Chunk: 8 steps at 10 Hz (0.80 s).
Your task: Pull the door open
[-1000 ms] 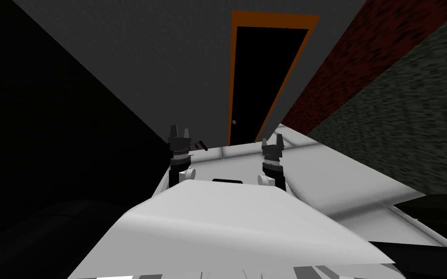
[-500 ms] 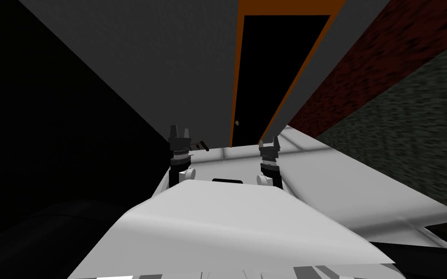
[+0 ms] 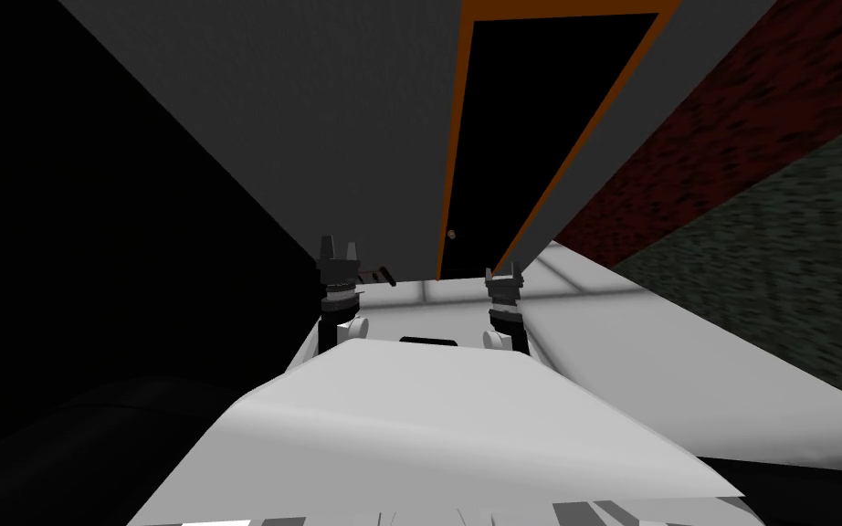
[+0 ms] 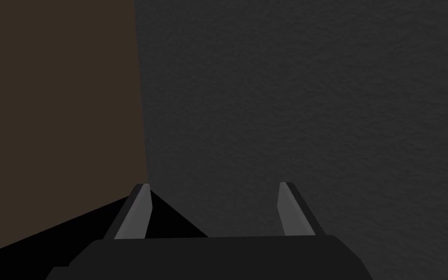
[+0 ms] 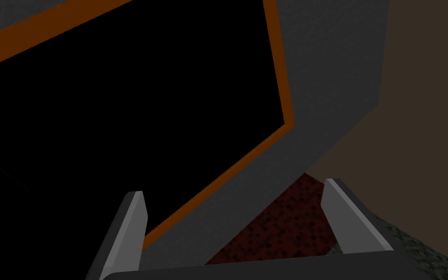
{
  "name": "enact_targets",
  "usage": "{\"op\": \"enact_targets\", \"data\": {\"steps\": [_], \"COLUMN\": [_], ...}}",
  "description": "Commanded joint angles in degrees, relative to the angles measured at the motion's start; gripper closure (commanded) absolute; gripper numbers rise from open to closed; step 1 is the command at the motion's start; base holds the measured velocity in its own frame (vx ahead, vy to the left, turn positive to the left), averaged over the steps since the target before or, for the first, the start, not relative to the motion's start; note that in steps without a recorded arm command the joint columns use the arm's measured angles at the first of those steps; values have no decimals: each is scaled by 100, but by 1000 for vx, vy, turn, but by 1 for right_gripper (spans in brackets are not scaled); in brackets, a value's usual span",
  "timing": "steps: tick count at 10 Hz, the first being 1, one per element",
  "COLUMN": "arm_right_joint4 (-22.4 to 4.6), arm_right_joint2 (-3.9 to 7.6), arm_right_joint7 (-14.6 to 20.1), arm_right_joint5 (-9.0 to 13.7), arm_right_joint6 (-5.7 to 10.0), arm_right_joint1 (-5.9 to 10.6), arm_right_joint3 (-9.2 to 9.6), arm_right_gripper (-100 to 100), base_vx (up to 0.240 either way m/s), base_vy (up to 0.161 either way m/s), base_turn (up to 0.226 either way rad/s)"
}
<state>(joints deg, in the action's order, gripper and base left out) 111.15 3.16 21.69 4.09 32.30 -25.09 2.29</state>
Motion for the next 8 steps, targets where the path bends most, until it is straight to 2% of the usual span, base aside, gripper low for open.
{"op": "enact_targets", "data": {"steps": [1,8], "arm_right_joint4": [-177,-1054], "arm_right_joint2": [46,279], "arm_right_joint7": [194,1066], "arm_right_joint5": [86,513], "arm_right_joint6": [46,254], "arm_right_joint1": [44,283], "arm_right_joint3": [7,-2], "arm_right_gripper": [-100,-100], "base_vx": [90,97], "base_vy": [-24,-20], "base_turn": [117,105]}}
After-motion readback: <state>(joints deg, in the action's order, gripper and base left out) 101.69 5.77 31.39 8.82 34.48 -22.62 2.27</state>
